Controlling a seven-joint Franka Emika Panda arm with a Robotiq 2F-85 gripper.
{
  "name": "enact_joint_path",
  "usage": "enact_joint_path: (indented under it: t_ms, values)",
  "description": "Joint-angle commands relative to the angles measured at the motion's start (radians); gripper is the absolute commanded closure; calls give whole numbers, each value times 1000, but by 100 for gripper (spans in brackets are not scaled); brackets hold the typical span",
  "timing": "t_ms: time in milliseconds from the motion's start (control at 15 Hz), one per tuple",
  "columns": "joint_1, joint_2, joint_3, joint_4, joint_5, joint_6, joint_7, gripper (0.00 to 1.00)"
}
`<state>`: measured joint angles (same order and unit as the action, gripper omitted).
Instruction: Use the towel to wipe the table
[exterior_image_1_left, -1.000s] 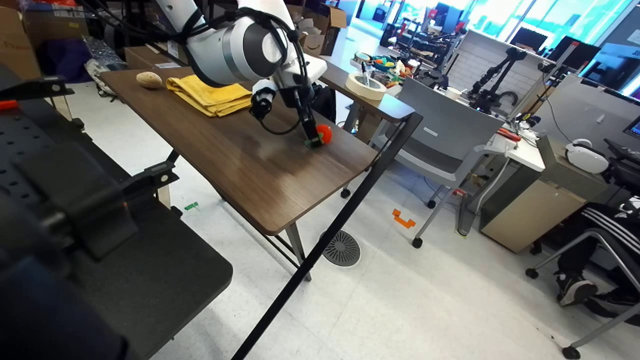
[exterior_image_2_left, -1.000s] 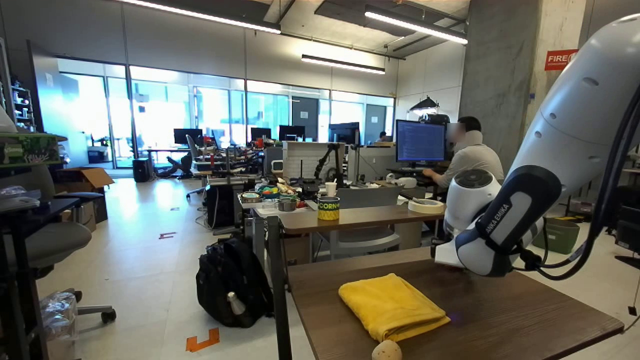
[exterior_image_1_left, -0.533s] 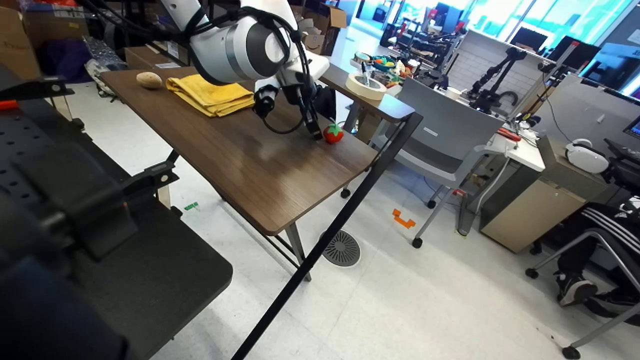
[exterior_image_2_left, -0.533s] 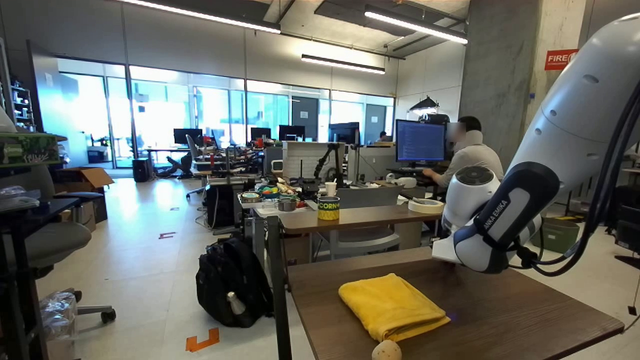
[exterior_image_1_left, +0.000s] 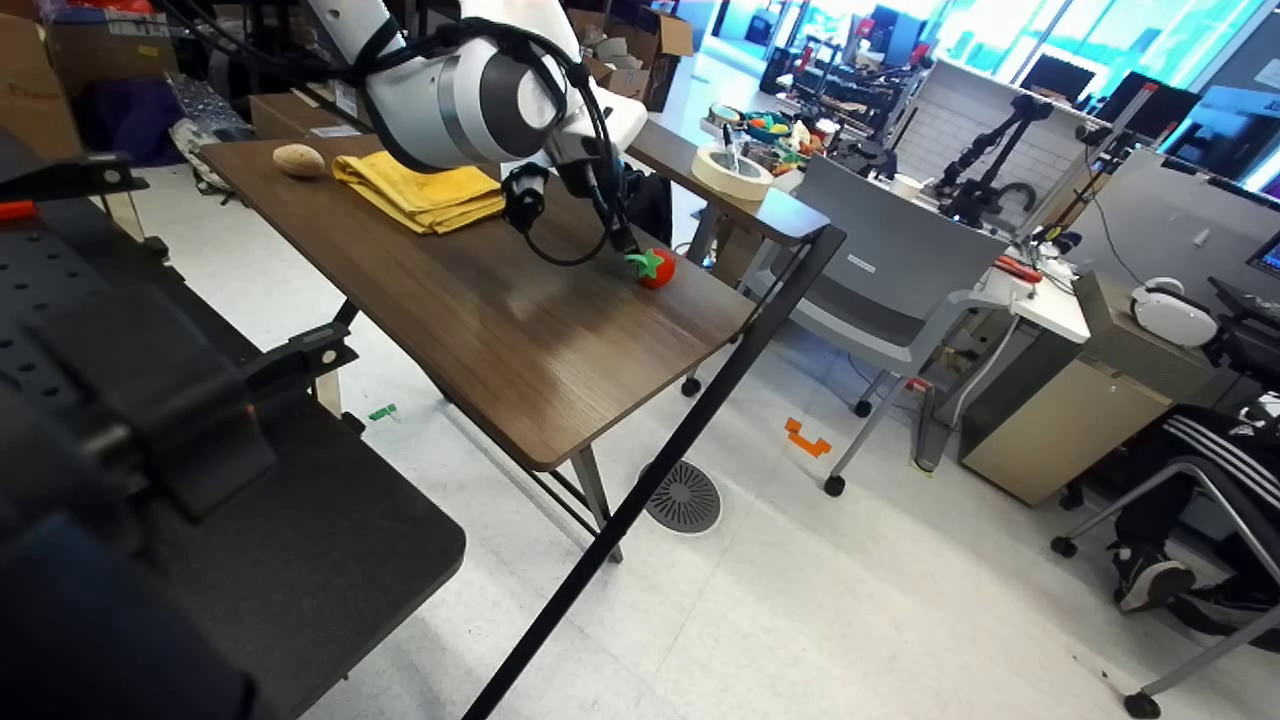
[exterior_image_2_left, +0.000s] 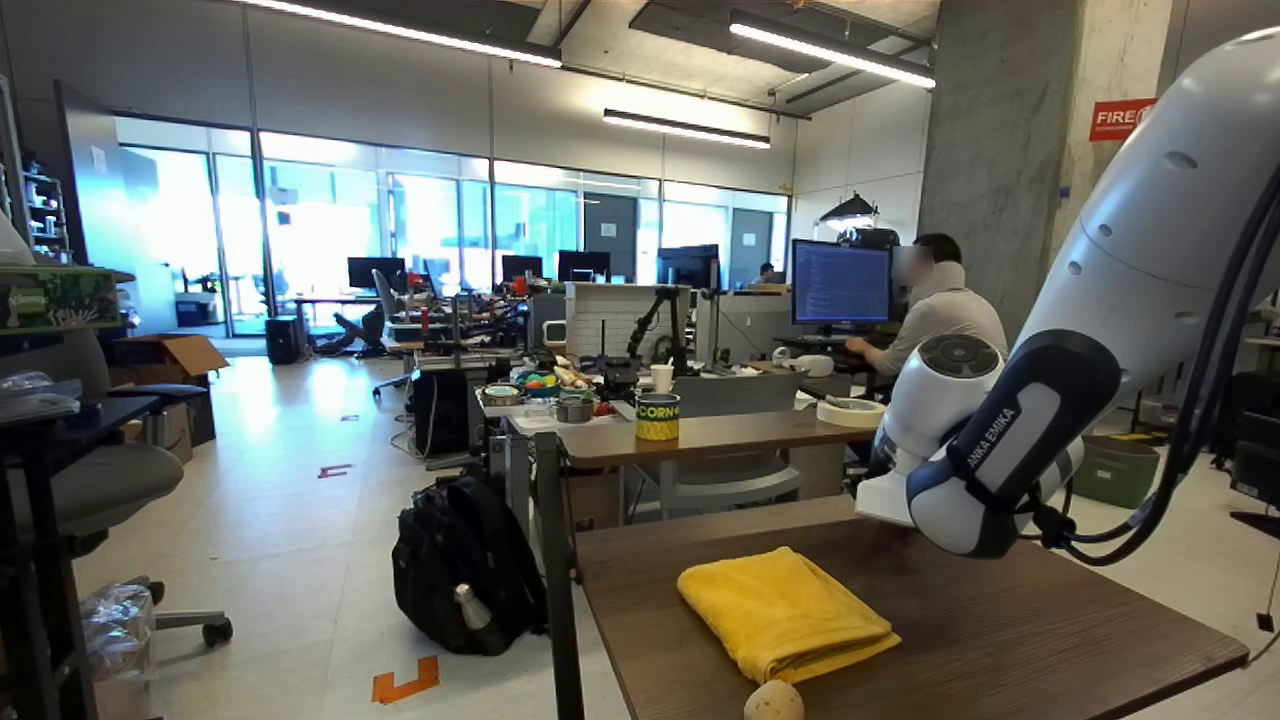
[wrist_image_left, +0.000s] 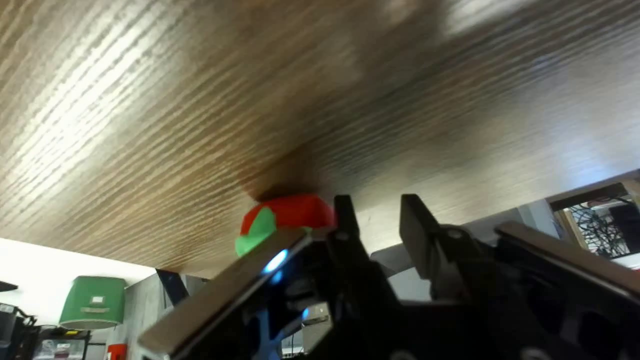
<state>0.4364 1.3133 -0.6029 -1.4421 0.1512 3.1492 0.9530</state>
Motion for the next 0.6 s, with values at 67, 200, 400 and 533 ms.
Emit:
enact_joint_path:
  t_ms: [67,200,400,533]
  values:
    - [56,-30,-77,-84,69,75,-34,31]
    - [69,-29,-105,-93,97,75,-42,16]
    - [76,-22,-128,-95,119,61,-54,0]
    - [75,-17,-135,-91,125,55,-58,0]
